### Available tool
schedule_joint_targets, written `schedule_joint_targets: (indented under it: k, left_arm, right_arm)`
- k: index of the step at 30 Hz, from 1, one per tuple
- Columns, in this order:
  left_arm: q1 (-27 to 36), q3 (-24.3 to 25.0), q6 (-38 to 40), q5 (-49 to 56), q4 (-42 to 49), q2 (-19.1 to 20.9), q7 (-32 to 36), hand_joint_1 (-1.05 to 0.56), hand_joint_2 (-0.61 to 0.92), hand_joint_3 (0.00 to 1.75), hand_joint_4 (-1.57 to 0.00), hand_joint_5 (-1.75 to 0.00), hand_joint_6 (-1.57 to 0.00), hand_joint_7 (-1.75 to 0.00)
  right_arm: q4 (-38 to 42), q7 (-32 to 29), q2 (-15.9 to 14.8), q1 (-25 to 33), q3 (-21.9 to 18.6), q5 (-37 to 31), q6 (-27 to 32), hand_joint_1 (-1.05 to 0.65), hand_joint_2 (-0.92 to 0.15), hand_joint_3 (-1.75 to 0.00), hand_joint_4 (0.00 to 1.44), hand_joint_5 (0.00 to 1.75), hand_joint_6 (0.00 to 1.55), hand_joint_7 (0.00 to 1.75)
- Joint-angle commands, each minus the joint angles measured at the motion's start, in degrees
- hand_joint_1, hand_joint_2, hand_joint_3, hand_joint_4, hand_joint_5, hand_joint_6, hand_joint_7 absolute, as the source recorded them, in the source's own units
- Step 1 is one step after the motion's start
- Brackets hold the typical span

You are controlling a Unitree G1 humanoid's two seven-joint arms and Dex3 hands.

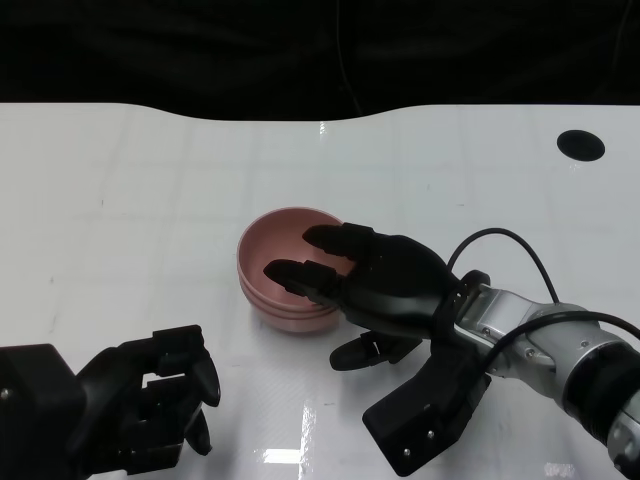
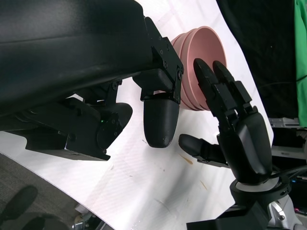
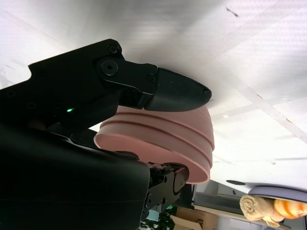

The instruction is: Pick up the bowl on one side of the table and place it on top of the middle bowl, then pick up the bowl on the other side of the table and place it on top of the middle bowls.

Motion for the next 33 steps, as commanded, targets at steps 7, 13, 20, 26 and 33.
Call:
schedule_joint_targets:
  k: [7,13,20,26,33]
  left_arm:
    - [0.0,0.1,1.0,0.0,-0.3,0.7,0.2,0.17,0.92,0.8,-0.76,-1.75,-0.63,-1.75]
    - [0.0,0.2,1.8,-0.1,-0.8,0.7,0.3,0.22,0.9,0.86,-0.74,-1.75,-0.6,-1.75]
    - [-0.3,0.7,2.2,-0.8,-0.3,0.7,-0.2,0.23,0.88,0.89,-0.72,-1.75,-0.6,-1.75]
    - [-0.3,1.0,2.5,-0.9,-0.4,0.6,-0.1,0.26,0.87,0.92,-0.71,-1.75,-0.59,-1.75]
    - [-0.3,1.1,2.6,-1.3,-0.4,0.6,-0.1,0.26,0.86,0.94,-0.71,-1.75,-0.59,-1.75]
  right_arm:
    - [-1.3,-1.3,-1.7,0.6,0.9,-1.1,2.1,-1.05,-0.92,-0.94,0.0,0.0,0.0,0.0]
    - [-4.7,-1.1,-3.3,1.5,0.4,-0.5,2.3,-1.03,-0.92,-0.86,0.0,0.0,0.0,0.0]
    - [-15.4,-7.4,-9.5,5.1,-6.4,4.6,-4.8,-0.89,-0.92,-0.63,0.09,0.04,0.09,0.03]
    - [-24.3,-8.8,-13.4,10.8,-14.6,11.3,-11.6,-0.6,-0.92,-0.25,0.42,0.19,0.33,0.09]
    - [-25.4,-7.1,-13.0,12.5,-17.2,12.8,-13.0,-0.55,-0.92,-0.18,0.48,0.2,0.38,0.08]
